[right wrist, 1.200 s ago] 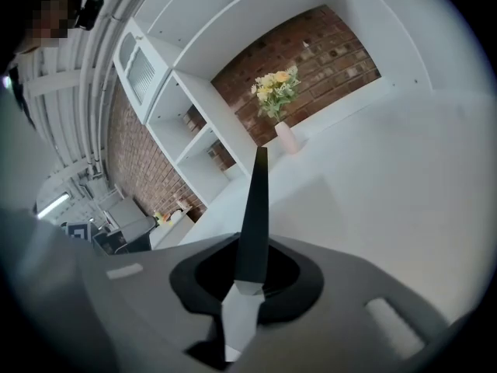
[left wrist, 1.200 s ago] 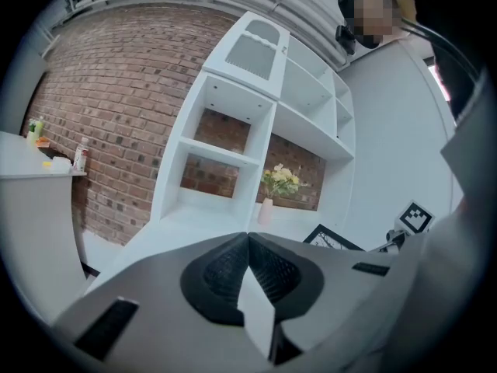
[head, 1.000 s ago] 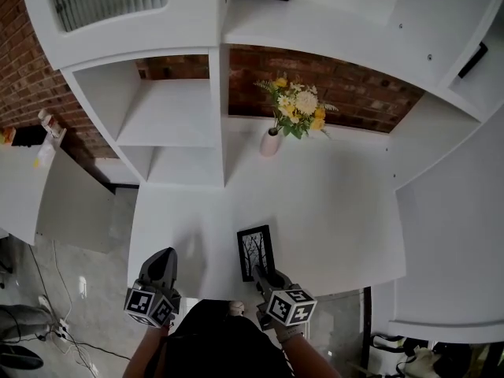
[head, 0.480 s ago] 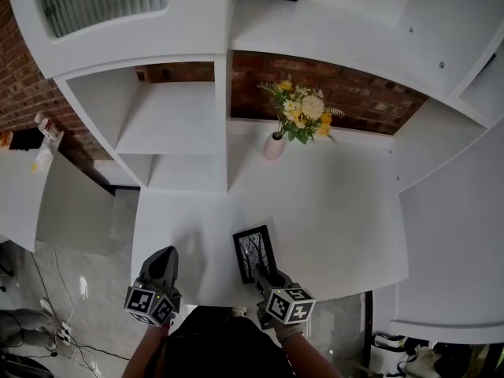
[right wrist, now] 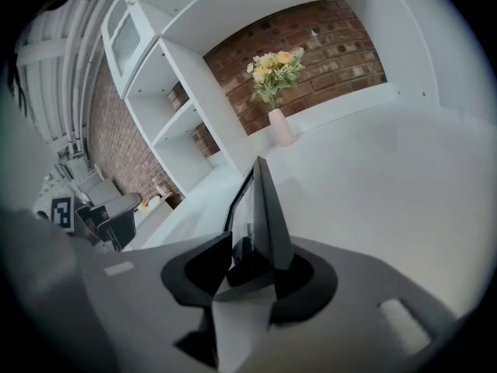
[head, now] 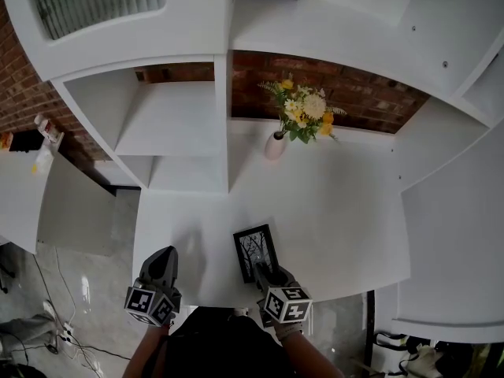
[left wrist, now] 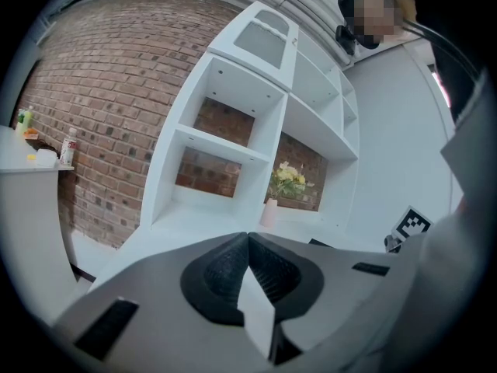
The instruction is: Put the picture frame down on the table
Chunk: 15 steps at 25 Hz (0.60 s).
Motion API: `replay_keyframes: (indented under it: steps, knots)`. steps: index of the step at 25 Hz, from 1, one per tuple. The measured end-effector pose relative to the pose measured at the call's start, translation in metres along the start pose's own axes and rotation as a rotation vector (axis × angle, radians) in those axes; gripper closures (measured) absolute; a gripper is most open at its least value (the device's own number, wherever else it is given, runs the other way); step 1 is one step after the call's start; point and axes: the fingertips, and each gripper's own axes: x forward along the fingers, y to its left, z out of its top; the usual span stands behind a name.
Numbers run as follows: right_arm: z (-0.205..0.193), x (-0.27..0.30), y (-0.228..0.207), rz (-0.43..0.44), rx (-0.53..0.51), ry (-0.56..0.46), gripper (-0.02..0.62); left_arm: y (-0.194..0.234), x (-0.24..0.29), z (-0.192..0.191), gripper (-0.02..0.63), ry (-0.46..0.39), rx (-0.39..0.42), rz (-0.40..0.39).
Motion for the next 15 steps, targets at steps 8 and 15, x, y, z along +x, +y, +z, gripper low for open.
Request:
replay_keyframes:
  steps: [8,15]
  knots:
    - [-0.003,0.001,-0.016,-0.094,-0.056,0.039,0.370,-0.001,0.002,-0.003,0.615,0.001,-0.002,-0.005]
    - [-0.006,0.005,-0.022,-0.141,-0.053,0.072,0.329,0.000,-0.001,-0.003,0.615,0.000,-0.011,0.000]
